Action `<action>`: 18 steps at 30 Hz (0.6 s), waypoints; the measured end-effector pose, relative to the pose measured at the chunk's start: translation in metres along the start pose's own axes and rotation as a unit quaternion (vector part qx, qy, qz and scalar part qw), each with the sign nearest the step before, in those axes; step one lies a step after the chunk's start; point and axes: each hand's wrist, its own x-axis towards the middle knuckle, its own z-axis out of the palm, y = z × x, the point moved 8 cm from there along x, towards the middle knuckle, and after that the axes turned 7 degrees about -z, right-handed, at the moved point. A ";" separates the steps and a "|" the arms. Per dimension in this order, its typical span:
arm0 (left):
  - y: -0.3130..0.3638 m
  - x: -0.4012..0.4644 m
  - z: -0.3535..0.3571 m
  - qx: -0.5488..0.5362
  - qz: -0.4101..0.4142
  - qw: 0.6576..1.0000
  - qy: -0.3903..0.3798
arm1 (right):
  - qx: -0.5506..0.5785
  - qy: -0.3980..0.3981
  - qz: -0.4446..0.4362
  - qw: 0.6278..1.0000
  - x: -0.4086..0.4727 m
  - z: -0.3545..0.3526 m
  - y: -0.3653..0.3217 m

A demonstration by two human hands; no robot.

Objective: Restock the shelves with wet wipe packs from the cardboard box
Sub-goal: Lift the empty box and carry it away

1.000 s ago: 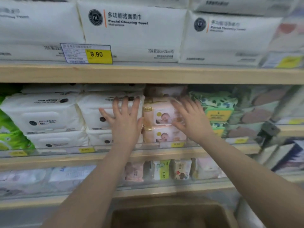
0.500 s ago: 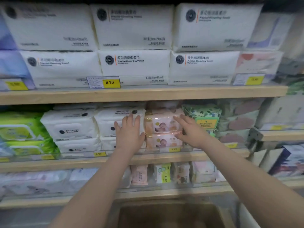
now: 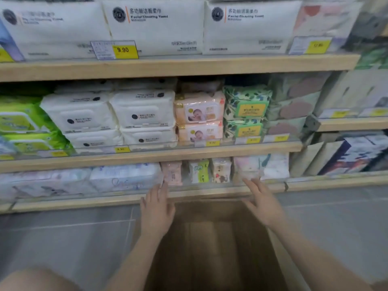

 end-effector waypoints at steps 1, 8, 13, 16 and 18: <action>-0.009 -0.009 0.012 -0.001 -0.017 1.000 -0.013 | 0.007 -0.011 0.019 1.000 -0.011 0.013 0.012; -0.079 -0.053 0.088 0.046 -0.138 0.982 -0.116 | -0.008 -0.097 0.147 0.984 -0.067 0.085 0.074; -0.102 -0.057 0.112 -0.059 -0.201 0.968 -0.135 | 0.043 -0.087 0.190 0.977 -0.073 0.111 0.094; -0.105 -0.048 0.118 -0.074 -0.218 0.962 -0.145 | 0.076 -0.081 0.201 0.973 -0.059 0.111 0.091; -0.106 -0.043 0.118 -0.080 -0.222 0.959 -0.158 | 0.074 -0.107 0.210 0.969 -0.051 0.114 0.088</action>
